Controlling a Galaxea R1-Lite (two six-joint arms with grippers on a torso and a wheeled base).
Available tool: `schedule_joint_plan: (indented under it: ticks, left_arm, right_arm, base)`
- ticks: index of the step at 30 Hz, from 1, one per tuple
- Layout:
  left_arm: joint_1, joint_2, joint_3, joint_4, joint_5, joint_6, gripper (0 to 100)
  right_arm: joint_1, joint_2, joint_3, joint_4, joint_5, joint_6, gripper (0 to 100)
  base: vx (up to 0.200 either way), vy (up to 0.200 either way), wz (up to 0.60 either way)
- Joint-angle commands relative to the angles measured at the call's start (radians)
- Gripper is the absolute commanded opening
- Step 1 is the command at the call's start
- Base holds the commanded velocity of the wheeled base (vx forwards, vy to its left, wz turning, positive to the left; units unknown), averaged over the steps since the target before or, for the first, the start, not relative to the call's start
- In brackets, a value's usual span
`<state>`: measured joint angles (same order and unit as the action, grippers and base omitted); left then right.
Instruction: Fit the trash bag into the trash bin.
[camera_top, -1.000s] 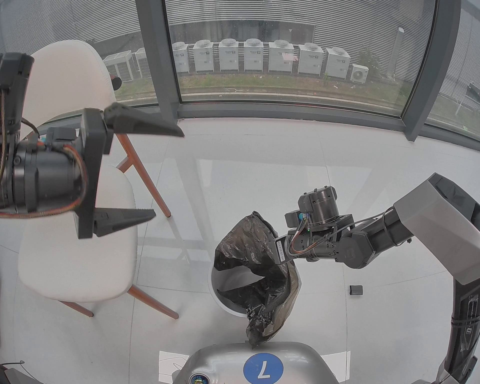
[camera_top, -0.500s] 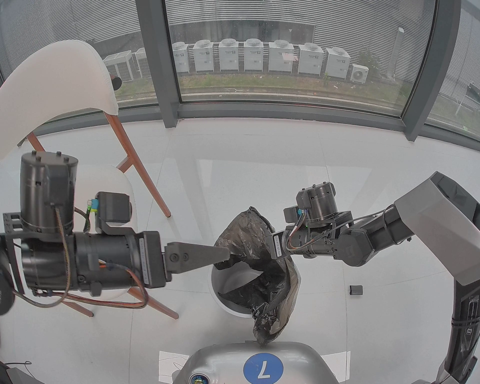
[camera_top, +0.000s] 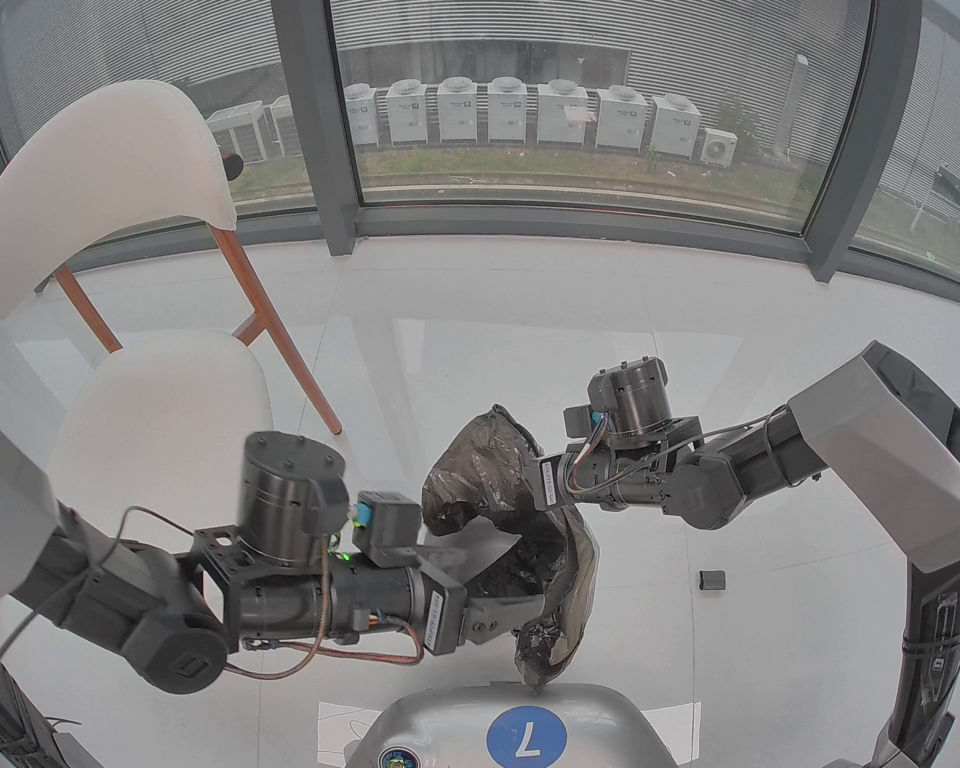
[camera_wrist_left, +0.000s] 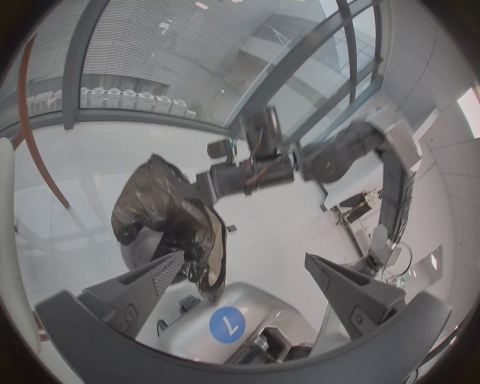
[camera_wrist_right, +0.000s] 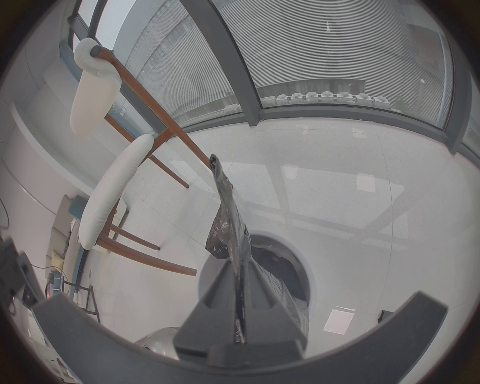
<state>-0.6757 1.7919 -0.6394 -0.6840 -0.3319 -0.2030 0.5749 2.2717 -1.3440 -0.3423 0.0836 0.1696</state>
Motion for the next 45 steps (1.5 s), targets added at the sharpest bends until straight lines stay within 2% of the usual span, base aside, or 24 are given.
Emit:
schedule_joint_plan:
  ticks: [1,4,7,17,38,45]
  left_arm:
    - [-0.015,0.093,-0.04,0.081,0.002,0.008,100]
    - [-0.013,0.092,-0.115,0.198,0.021,0.007,100]
    - [-0.013,0.104,-0.191,0.267,0.071,0.007,100]
    - [-0.042,0.218,-0.315,0.287,0.183,0.008,100]
    - [-0.059,0.319,-0.387,0.285,0.217,0.007,100]
    - [-0.062,0.4,-0.48,0.293,0.241,0.004,100]
  right_arm:
    - [0.0,0.0,-0.007,-0.001,0.002,0.005,0]
    - [0.0,0.0,-0.009,-0.003,0.004,0.007,0]
    - [0.002,-0.001,-0.009,-0.003,0.002,0.015,0]
    - [0.003,0.0,-0.015,-0.003,-0.001,0.033,0]
    - [-0.003,0.011,-0.043,-0.004,-0.001,0.034,0]
    - [-0.001,0.011,-0.043,-0.003,-0.004,0.038,0]
  base:
    - [0.0,0.0,0.0]
    - [0.0,0.0,0.0]
    - [0.0,0.0,0.0]
    - [0.0,0.0,0.0]
    - [0.0,0.0,0.0]
    - [0.0,0.0,0.0]
